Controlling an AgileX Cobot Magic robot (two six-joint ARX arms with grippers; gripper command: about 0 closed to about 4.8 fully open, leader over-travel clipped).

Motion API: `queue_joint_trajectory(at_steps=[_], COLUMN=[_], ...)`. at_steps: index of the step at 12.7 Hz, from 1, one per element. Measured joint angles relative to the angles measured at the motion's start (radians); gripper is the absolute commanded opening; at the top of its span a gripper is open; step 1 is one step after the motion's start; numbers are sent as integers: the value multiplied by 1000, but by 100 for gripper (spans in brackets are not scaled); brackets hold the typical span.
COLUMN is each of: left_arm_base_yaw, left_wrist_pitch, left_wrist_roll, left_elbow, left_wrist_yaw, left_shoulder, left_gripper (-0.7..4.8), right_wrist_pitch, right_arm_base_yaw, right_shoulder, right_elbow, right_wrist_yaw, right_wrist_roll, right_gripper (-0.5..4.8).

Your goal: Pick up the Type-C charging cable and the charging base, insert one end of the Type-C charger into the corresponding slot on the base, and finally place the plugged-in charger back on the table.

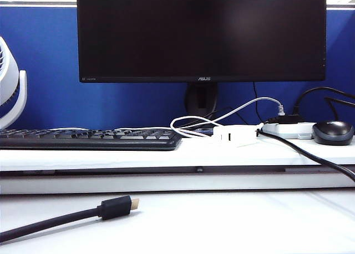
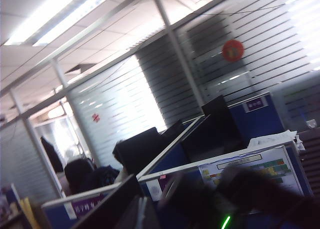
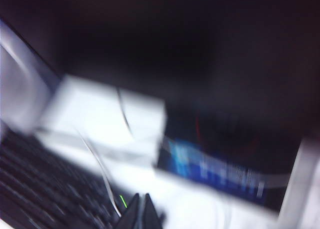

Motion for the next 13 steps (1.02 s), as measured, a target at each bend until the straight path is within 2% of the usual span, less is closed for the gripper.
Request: queue_joint_trajectory(at_steps=[1, 2, 4, 5, 7, 10, 13], left_arm_base_yaw=[0, 0, 0, 0, 0, 0, -1], left_wrist_pitch=[-294, -367, -628, -717, -957, -1211, -1251], left_wrist_roll=[87, 98, 206, 233, 263, 264, 246], left_elbow=[-1, -1, -1, 0, 3, 0, -68], left_wrist_yaw=[-253, -291, -440, -485, -608, -665, -690], left_shoulder=[-138, -174, -300, -342, -465, -562, -670], left_gripper=[-6, -6, -6, -6, -6, -6, -6], right_wrist_pitch=[2, -2, -2, -2, -2, -5, -18], right_arm_base_yaw=[1, 1, 1, 1, 59, 77, 178], right_shoulder=[-209, -217, -219, -219, -217, -198, -252], right_elbow=[97, 93, 90, 79, -20, -134, -144], right_wrist_yaw=[-29, -47, -63, -72, -86, -72, -73], right_wrist_roll=[-110, -114, -119, -119, -119, -116, -116], right_gripper=[-6, -6, -6, -6, -6, -6, -6])
